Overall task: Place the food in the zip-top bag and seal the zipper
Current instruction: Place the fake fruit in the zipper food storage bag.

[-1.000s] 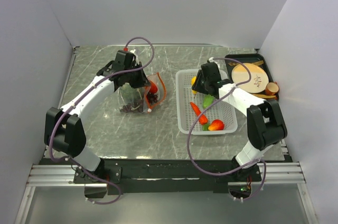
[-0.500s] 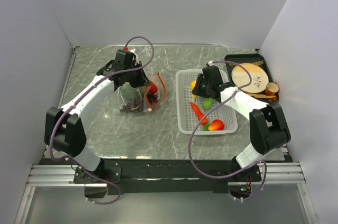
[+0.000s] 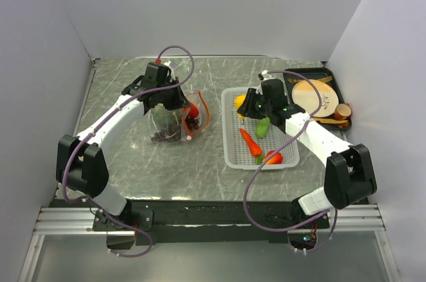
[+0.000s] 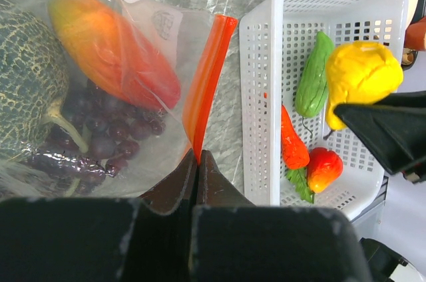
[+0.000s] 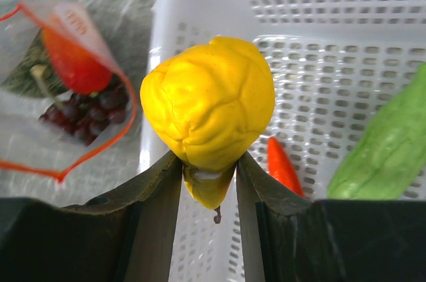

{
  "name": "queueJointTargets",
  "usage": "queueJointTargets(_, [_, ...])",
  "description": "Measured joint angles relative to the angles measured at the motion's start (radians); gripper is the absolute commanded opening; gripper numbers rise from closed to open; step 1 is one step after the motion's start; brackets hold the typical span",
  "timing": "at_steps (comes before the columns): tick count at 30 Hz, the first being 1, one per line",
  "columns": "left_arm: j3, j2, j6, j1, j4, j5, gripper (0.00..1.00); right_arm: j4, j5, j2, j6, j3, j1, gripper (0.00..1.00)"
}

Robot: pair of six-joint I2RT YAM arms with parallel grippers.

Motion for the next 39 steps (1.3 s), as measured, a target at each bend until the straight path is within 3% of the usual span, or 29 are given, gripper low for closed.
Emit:
queueJointTargets(7, [0.000, 0.000, 0.000, 0.000, 0.000, 0.000, 0.01, 0.002, -0.159, -0.017, -0.039, 0.016, 0.016, 0.19])
queueJointTargets(14, [0.000, 0.000, -0.001, 0.000, 0.003, 0.001, 0.01, 0.022, -0.284, 0.023, -0.079, 0.090, 0.109, 0.19])
queueJointTargets(29, [0.008, 0.000, -0.001, 0.000, 0.011, 0.000, 0.01, 0.027, -0.438, 0.489, -0.045, 0.453, 0.171, 0.18])
queueJointTargets(39, [0.015, -0.010, -0.001, 0.000, 0.012, -0.009, 0.01, 0.047, -0.486, 0.560, -0.006, 0.504, 0.226, 0.21])
